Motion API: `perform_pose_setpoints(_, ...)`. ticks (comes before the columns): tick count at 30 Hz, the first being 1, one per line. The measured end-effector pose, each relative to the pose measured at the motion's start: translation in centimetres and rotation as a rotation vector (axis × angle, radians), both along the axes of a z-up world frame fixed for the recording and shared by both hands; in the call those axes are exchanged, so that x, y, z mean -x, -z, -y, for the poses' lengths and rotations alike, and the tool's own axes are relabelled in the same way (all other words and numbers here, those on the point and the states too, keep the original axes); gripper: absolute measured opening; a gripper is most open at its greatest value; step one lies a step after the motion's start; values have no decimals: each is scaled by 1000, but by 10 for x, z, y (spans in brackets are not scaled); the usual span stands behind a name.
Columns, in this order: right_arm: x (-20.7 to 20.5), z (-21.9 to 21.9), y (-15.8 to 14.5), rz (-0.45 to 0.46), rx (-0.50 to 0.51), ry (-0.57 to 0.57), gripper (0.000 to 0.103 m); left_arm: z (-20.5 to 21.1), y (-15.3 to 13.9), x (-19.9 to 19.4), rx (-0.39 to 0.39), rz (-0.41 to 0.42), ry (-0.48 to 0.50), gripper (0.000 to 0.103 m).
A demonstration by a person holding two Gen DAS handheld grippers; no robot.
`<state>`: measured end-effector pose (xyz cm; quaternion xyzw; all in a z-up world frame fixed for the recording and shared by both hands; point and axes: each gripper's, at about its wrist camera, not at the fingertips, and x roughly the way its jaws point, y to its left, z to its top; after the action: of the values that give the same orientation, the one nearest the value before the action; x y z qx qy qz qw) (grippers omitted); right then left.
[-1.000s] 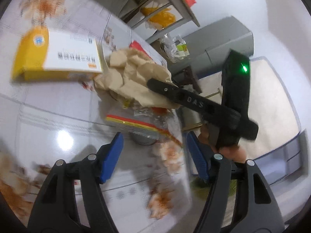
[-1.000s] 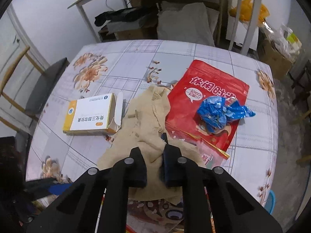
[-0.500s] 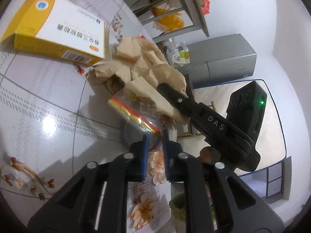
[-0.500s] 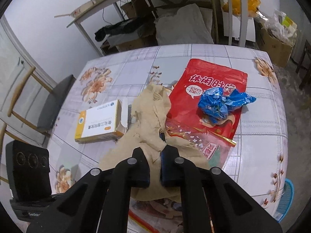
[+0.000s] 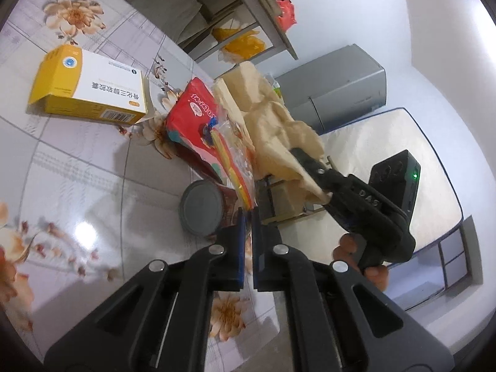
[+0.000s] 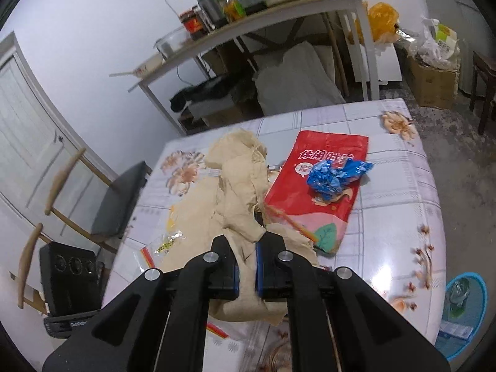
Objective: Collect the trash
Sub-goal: 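Grasp the clear snack bag with the left tool while the right tool lifts the tan paper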
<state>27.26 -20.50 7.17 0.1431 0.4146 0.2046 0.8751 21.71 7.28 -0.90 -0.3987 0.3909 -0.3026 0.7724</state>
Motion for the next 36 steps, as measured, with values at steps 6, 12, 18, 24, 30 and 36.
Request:
perform_pose_setpoints(6,45,19,-7,22,-15,17,8,-14,-5,27,-28,21,4,2)
perform_pose_setpoints(12,89,35,-1,12,-18,42,8,-21,-3,48,-66,28,12,2)
perform_pose_setpoints(18,126,46,14,-19,12,74,8,-27,2,65,-101,26,4,2)
perform_pose_setpoints(24,159,57,36,-79,63,116,8,-29,8,79,-121,20,0,2)
perform_pose_setpoints(30,183,58,54,-150,210,127,8,-22,9,87,-153,31,12,2)
perform_pose_setpoints(36,183,40,59,-148,362,120,8,-14,9,89,-182,45,22,2)
